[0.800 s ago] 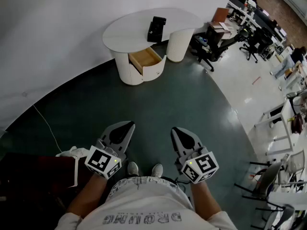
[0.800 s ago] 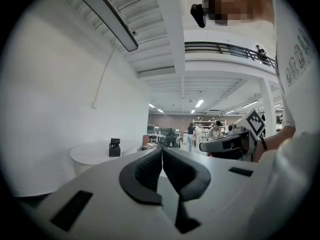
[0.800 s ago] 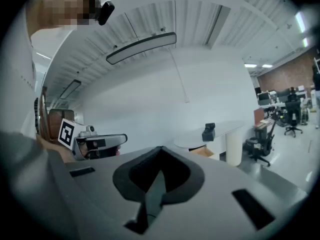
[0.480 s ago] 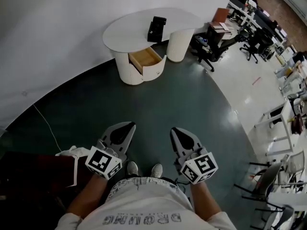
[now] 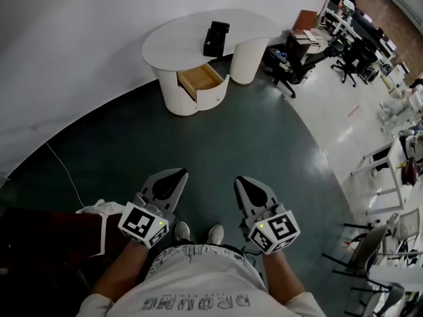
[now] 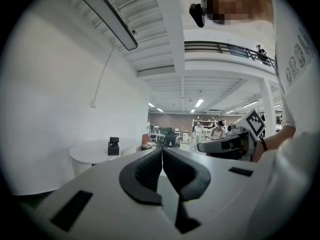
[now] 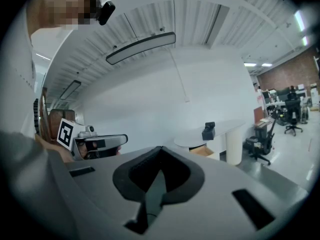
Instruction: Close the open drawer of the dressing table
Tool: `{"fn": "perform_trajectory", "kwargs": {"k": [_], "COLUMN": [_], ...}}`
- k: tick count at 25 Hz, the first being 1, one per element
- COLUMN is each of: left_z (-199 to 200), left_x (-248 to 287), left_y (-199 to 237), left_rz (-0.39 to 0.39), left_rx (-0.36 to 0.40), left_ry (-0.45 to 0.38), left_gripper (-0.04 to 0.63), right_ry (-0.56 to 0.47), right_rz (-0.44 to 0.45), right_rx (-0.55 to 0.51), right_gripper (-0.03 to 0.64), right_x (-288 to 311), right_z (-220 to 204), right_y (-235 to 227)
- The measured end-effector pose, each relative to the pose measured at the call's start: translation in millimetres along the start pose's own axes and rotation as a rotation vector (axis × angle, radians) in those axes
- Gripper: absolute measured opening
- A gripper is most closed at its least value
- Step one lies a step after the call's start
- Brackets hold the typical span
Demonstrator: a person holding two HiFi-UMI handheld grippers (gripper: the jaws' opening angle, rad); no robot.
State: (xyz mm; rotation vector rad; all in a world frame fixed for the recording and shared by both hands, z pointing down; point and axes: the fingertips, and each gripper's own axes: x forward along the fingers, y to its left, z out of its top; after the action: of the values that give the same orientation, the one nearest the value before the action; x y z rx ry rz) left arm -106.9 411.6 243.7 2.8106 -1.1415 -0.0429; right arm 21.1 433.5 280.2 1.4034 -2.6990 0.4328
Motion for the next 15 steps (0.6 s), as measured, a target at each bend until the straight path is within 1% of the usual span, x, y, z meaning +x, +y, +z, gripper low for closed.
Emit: {"fn": "perform_trajectory", "kwargs": {"k": [5, 15], "left_z": [2, -2], "left_x": [4, 11], "left_y": [-4, -7], "left_rz": [-0.003, 0.004], "left_rx": [0.011, 0.019], "left_ry": [0.009, 0.012], "left_gripper": [0.021, 0.021], "right_ry": [0.002, -0.004], "right_rz": [0.003, 0.027], "right_rx": [-0.003, -0.012], "right_gripper": [0.009, 0.063], "right_x": [-2, -3], "right_z": [2, 4], "right_y": [-2, -9]}}
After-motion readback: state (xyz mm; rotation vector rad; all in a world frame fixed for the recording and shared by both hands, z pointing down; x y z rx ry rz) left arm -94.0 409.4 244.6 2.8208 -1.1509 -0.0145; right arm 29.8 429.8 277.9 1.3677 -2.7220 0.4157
